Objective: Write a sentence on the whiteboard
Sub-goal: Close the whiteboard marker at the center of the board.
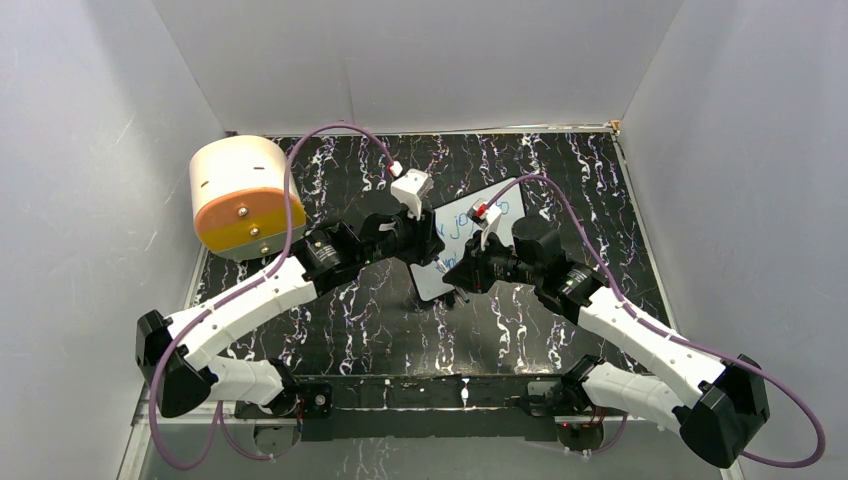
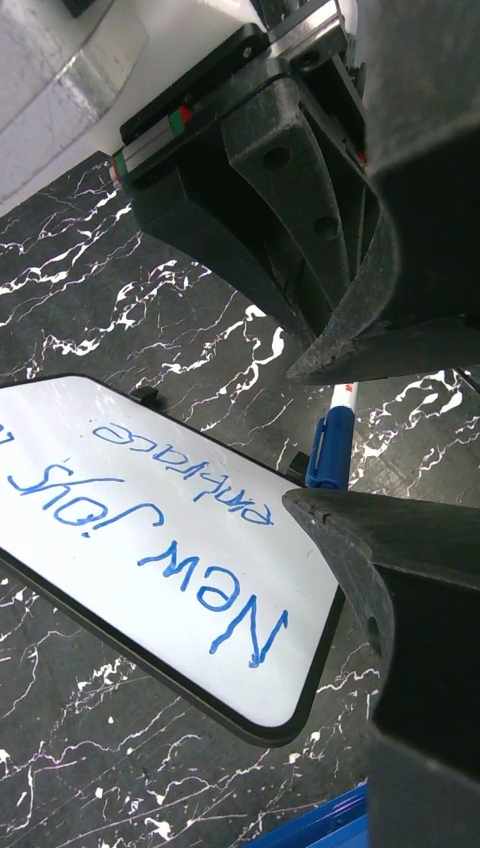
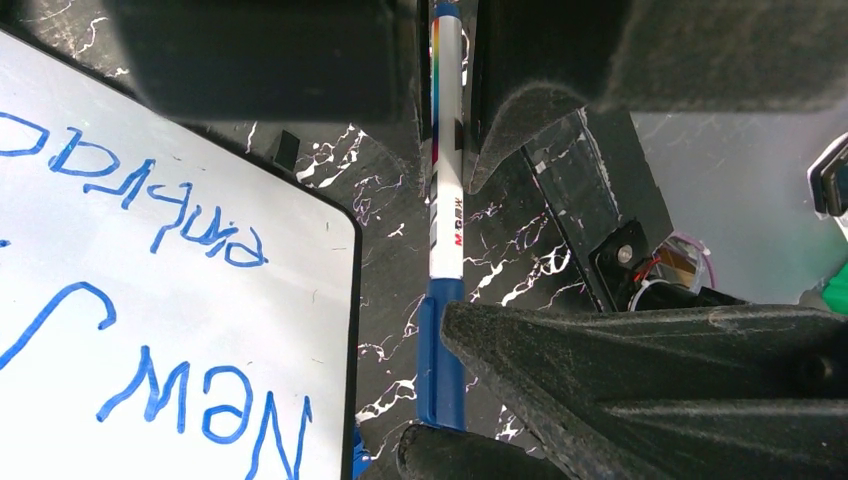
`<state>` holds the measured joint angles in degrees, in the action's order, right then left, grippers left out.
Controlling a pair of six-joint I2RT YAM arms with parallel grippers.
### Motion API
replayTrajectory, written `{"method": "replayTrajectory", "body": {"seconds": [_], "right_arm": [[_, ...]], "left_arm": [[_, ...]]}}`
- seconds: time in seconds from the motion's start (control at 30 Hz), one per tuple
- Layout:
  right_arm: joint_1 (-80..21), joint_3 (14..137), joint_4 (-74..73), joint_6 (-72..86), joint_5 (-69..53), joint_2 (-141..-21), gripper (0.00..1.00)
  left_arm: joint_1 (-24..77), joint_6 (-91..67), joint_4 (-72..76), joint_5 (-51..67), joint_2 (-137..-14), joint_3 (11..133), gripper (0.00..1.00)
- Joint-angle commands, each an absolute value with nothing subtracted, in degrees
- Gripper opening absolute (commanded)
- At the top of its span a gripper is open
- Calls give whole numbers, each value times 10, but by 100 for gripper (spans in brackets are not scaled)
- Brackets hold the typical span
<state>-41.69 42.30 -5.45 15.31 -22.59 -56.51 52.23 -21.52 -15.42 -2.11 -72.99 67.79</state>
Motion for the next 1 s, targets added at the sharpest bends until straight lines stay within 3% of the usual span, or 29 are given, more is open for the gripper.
{"method": "replayTrajectory", "body": {"seconds": [0.0, 0.5, 0.97], "right_arm": [[-417, 429, -5, 166, -211, -555, 0], [-417, 439, 40, 175, -182, -537, 0], [-417, 455, 87, 163, -79, -509, 0]], "left_arm": [[524, -234, -156, -3, -722, 659, 39], [525, -356, -97, 85, -712, 605, 36], [538, -403, -68, 121, -714, 577, 33]]}}
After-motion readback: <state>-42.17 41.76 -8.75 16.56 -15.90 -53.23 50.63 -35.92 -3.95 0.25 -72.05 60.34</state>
